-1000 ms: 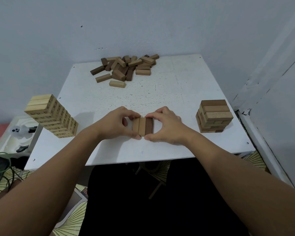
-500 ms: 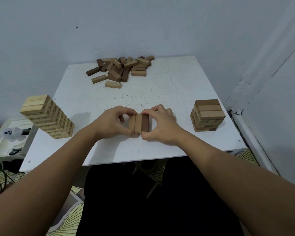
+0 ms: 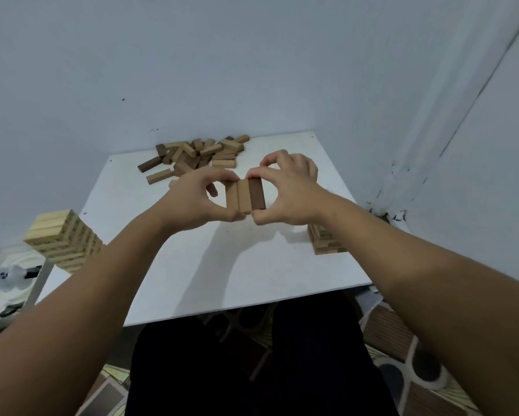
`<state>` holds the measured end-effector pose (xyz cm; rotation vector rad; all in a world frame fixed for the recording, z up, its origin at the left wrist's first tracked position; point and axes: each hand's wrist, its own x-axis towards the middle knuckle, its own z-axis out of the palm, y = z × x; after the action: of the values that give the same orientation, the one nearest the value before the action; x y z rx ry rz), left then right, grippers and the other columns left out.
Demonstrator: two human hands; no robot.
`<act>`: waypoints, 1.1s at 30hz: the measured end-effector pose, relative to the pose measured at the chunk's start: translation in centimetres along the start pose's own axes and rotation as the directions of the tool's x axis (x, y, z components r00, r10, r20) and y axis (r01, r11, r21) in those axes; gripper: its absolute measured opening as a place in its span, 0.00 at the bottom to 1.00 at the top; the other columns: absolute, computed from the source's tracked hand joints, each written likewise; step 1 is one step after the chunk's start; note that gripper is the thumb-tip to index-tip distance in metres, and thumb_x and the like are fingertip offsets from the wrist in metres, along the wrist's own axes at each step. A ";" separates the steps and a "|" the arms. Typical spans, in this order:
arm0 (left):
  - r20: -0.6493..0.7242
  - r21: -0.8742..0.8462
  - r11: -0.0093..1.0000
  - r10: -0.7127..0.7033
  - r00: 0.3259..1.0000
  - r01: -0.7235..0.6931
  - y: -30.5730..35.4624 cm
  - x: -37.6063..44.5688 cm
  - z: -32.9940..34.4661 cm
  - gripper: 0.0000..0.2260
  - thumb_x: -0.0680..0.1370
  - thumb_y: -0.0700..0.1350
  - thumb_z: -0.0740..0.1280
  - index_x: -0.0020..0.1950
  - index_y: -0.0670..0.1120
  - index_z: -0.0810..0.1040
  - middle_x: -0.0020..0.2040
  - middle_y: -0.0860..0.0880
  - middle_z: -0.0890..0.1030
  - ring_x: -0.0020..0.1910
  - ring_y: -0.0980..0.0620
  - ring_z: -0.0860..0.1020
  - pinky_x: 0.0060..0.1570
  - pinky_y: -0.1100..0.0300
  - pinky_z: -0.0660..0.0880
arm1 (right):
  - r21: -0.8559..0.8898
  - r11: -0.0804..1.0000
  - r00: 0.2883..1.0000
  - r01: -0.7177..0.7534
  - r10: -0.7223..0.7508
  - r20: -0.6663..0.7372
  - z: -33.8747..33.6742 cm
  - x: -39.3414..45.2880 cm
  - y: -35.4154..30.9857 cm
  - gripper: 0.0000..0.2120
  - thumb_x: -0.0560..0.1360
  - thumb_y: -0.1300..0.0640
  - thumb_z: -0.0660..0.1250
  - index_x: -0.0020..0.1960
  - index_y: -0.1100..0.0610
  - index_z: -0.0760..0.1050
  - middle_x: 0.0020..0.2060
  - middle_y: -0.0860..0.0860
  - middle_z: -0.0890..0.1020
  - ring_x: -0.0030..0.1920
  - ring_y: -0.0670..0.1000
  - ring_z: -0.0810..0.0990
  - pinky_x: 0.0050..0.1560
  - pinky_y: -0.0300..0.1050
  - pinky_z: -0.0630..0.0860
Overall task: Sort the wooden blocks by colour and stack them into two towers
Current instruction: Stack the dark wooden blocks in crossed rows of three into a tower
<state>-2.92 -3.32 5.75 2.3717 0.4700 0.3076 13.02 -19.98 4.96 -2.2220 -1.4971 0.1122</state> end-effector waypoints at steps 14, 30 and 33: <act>0.132 -0.047 0.998 0.054 0.990 -0.048 7.5 4.9 9.8 0.27 0.66 0.56 0.84 0.63 0.59 0.81 0.58 0.61 0.79 0.54 0.56 0.76 0.49 0.62 0.71 | 0.059 0.963 0.953 -0.263 0.249 0.173 -6.0 -7.3 9.7 0.32 0.69 0.42 0.75 0.70 0.30 0.67 0.74 0.45 0.61 0.73 0.55 0.56 0.72 0.53 0.53; 0.161 0.010 1.000 0.007 0.987 -0.009 8.4 4.7 11.7 0.28 0.67 0.57 0.83 0.65 0.58 0.80 0.59 0.62 0.79 0.58 0.57 0.75 0.51 0.63 0.72 | 0.159 0.941 0.922 -0.300 0.244 0.299 -5.7 -7.7 12.6 0.33 0.69 0.42 0.76 0.70 0.30 0.67 0.73 0.46 0.62 0.73 0.54 0.58 0.71 0.56 0.60; 0.172 -0.018 0.999 -0.023 0.985 0.026 8.2 4.5 11.5 0.35 0.65 0.59 0.84 0.70 0.59 0.76 0.61 0.62 0.78 0.60 0.58 0.74 0.57 0.60 0.74 | 0.185 0.932 0.916 -0.313 0.245 0.317 -5.3 -7.5 13.0 0.35 0.67 0.41 0.76 0.70 0.28 0.65 0.73 0.45 0.62 0.74 0.54 0.58 0.66 0.55 0.62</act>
<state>7.11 -13.95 3.24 2.3461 0.4119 0.0949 22.81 -32.43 3.00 -2.2818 -1.2134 0.6970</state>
